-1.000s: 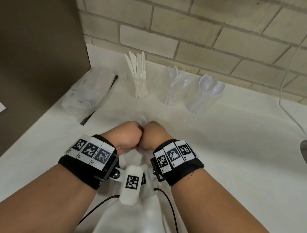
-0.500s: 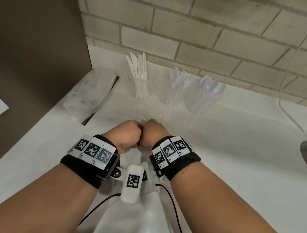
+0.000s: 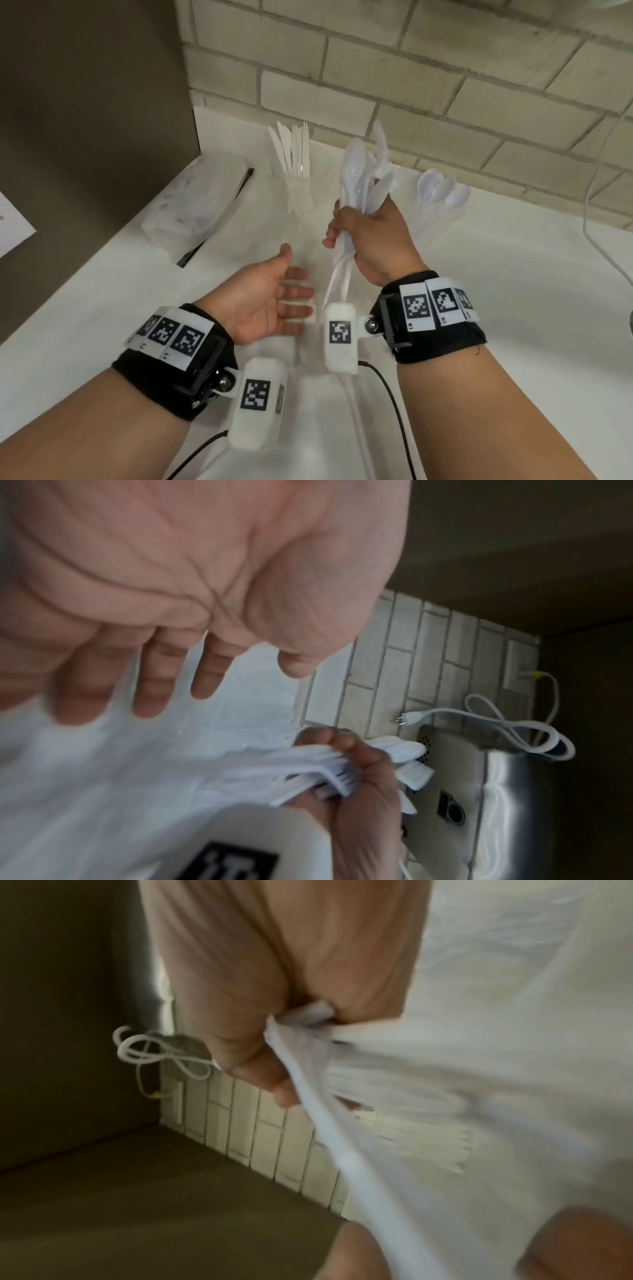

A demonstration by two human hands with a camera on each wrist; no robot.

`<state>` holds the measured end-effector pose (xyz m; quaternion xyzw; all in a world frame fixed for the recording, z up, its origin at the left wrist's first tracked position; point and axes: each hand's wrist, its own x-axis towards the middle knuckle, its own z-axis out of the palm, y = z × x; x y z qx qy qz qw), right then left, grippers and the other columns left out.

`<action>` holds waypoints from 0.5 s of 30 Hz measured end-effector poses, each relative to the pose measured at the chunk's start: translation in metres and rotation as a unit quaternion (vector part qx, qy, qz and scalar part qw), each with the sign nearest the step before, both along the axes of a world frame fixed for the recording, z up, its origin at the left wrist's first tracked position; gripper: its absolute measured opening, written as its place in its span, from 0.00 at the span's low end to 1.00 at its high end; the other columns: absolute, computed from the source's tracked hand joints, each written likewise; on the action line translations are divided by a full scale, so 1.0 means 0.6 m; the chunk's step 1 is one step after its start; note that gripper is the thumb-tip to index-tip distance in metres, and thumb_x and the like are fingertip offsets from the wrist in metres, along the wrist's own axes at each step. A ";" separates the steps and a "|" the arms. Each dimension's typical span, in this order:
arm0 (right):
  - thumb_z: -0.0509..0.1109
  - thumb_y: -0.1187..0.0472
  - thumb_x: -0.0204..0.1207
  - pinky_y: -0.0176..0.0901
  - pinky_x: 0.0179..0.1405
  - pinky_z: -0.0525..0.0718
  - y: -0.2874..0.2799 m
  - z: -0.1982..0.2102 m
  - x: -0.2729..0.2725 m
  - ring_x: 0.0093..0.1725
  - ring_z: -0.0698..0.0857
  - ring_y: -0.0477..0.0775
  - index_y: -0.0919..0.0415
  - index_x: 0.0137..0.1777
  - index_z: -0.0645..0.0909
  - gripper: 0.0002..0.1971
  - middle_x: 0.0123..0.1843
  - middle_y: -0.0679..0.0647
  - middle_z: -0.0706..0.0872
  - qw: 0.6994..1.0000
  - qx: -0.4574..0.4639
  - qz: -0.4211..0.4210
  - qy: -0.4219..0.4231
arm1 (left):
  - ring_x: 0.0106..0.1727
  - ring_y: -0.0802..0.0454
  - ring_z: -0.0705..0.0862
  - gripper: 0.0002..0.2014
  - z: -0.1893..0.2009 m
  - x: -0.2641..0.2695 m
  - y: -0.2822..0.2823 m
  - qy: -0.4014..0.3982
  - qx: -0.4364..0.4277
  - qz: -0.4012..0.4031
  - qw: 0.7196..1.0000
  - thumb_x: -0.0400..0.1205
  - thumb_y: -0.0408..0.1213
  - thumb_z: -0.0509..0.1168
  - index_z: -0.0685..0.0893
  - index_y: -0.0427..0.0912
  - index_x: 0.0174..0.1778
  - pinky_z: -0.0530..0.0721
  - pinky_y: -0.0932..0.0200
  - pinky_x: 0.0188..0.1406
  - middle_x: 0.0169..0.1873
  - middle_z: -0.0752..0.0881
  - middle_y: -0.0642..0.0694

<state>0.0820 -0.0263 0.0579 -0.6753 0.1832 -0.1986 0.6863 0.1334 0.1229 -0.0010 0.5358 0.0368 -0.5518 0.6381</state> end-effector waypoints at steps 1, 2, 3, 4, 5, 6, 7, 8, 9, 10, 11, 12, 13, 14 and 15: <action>0.62 0.79 0.69 0.49 0.31 0.83 0.005 0.006 0.003 0.25 0.79 0.55 0.68 0.50 0.75 0.12 0.28 0.51 0.80 0.999 -0.011 -0.013 -0.037 | 0.49 0.37 0.82 0.34 -0.004 -0.002 0.000 0.024 -0.011 -0.034 0.999 0.79 0.67 0.54 0.78 0.39 0.64 0.81 0.42 0.48 0.53 0.82 0.35; 0.63 0.78 0.67 0.47 0.31 0.83 0.008 0.009 0.005 0.26 0.79 0.56 0.68 0.51 0.75 0.13 0.30 0.54 0.81 0.997 -0.026 -0.028 -0.062 | 0.48 0.36 0.82 0.36 -0.006 -0.004 0.000 0.043 -0.019 -0.060 0.997 0.77 0.69 0.52 0.77 0.40 0.66 0.81 0.41 0.47 0.55 0.81 0.33; 0.65 0.76 0.67 0.46 0.31 0.83 0.012 0.012 0.007 0.27 0.80 0.57 0.68 0.52 0.75 0.13 0.32 0.57 0.81 0.995 -0.040 -0.045 -0.079 | 0.47 0.36 0.82 0.38 -0.006 -0.005 0.000 0.060 -0.026 -0.079 0.995 0.77 0.70 0.51 0.76 0.40 0.67 0.82 0.42 0.46 0.55 0.81 0.32; 0.67 0.75 0.67 0.44 0.31 0.83 0.017 0.016 0.008 0.28 0.81 0.58 0.67 0.53 0.74 0.14 0.35 0.60 0.82 0.992 -0.050 -0.064 -0.093 | 0.46 0.36 0.82 0.39 -0.005 -0.007 0.001 0.078 -0.034 -0.089 0.992 0.77 0.71 0.51 0.76 0.39 0.68 0.83 0.42 0.45 0.54 0.81 0.31; 0.69 0.75 0.68 0.43 0.32 0.83 0.021 0.019 0.008 0.29 0.82 0.58 0.64 0.53 0.74 0.15 0.37 0.62 0.82 0.989 -0.055 -0.078 -0.108 | 0.45 0.37 0.82 0.39 -0.002 -0.007 0.002 0.097 -0.042 -0.091 0.990 0.78 0.69 0.50 0.75 0.37 0.69 0.85 0.43 0.43 0.53 0.81 0.30; 0.70 0.75 0.69 0.42 0.32 0.84 0.023 0.021 0.008 0.29 0.82 0.58 0.60 0.54 0.75 0.16 0.38 0.63 0.83 0.987 -0.057 -0.086 -0.124 | 0.44 0.37 0.82 0.38 0.002 -0.007 0.002 0.115 -0.054 -0.083 0.988 0.79 0.67 0.50 0.75 0.35 0.69 0.86 0.45 0.41 0.51 0.82 0.30; 0.71 0.75 0.69 0.43 0.33 0.84 0.026 0.022 0.009 0.29 0.83 0.59 0.57 0.54 0.75 0.18 0.39 0.63 0.83 0.985 -0.057 -0.089 -0.135 | 0.45 0.37 0.83 0.36 0.005 -0.006 0.001 0.129 -0.067 -0.068 0.987 0.81 0.64 0.50 0.74 0.33 0.68 0.87 0.46 0.41 0.52 0.82 0.29; 0.72 0.75 0.69 0.44 0.33 0.85 0.030 0.021 0.011 0.30 0.84 0.60 0.55 0.54 0.74 0.19 0.40 0.63 0.83 0.984 -0.056 -0.090 -0.140 | 0.48 0.36 0.83 0.34 0.010 -0.004 0.000 0.138 -0.080 -0.050 0.986 0.84 0.60 0.51 0.74 0.31 0.68 0.88 0.45 0.43 0.56 0.82 0.26; 0.72 0.75 0.68 0.44 0.33 0.85 0.036 0.020 0.013 0.33 0.85 0.63 0.57 0.55 0.74 0.20 0.41 0.65 0.83 0.984 -0.052 -0.092 -0.143 | 0.53 0.33 0.84 0.32 0.014 0.000 -0.003 0.144 -0.089 -0.025 0.985 0.85 0.56 0.51 0.73 0.27 0.68 0.88 0.44 0.47 0.61 0.80 0.23; 0.73 0.75 0.68 0.47 0.34 0.87 0.041 0.018 0.017 0.36 0.85 0.66 0.60 0.57 0.73 0.21 0.43 0.68 0.83 0.984 -0.045 -0.098 -0.145 | 0.57 0.32 0.83 0.30 0.019 0.003 -0.005 0.147 -0.097 0.005 0.984 0.87 0.51 0.51 0.72 0.24 0.68 0.86 0.43 0.50 0.65 0.77 0.22; 0.74 0.74 0.66 0.51 0.37 0.89 0.045 0.015 0.021 0.39 0.86 0.69 0.64 0.59 0.73 0.22 0.45 0.70 0.83 0.984 -0.035 -0.105 -0.143 | 0.60 0.31 0.83 0.29 0.022 0.008 -0.008 0.151 -0.103 0.038 0.982 0.87 0.47 0.52 0.72 0.20 0.67 0.85 0.41 0.52 0.68 0.75 0.22; 0.76 0.71 0.64 0.55 0.42 0.89 0.047 0.013 0.025 0.42 0.87 0.71 0.68 0.61 0.72 0.25 0.47 0.71 0.84 0.984 -0.026 -0.109 -0.136 | 0.62 0.30 0.81 0.27 0.026 0.014 -0.011 0.157 -0.111 0.066 0.979 0.88 0.45 0.52 0.72 0.19 0.66 0.85 0.40 0.53 0.70 0.74 0.23; 0.77 0.67 0.62 0.58 0.47 0.89 0.049 0.011 0.028 0.44 0.87 0.71 0.72 0.61 0.72 0.28 0.48 0.72 0.84 0.986 -0.017 -0.110 -0.127 | 0.64 0.30 0.80 0.26 0.029 0.019 -0.014 0.163 -0.121 0.088 0.975 0.88 0.43 0.52 0.71 0.18 0.66 0.85 0.40 0.56 0.71 0.73 0.24; 0.78 0.64 0.59 0.58 0.50 0.89 0.052 0.009 0.030 0.46 0.88 0.70 0.75 0.61 0.73 0.31 0.48 0.73 0.85 0.987 -0.007 -0.109 -0.118 | 0.65 0.30 0.80 0.26 0.033 0.022 -0.016 0.166 -0.136 0.100 0.972 0.88 0.42 0.51 0.71 0.18 0.67 0.83 0.40 0.59 0.71 0.74 0.25; 0.79 0.61 0.58 0.57 0.50 0.89 0.054 0.007 0.030 0.46 0.89 0.69 0.77 0.60 0.75 0.32 0.48 0.72 0.86 0.989 0.002 -0.105 -0.106 | 0.66 0.32 0.80 0.26 0.036 0.024 -0.017 0.162 -0.156 0.103 0.969 0.89 0.42 0.50 0.71 0.20 0.69 0.81 0.40 0.63 0.70 0.75 0.26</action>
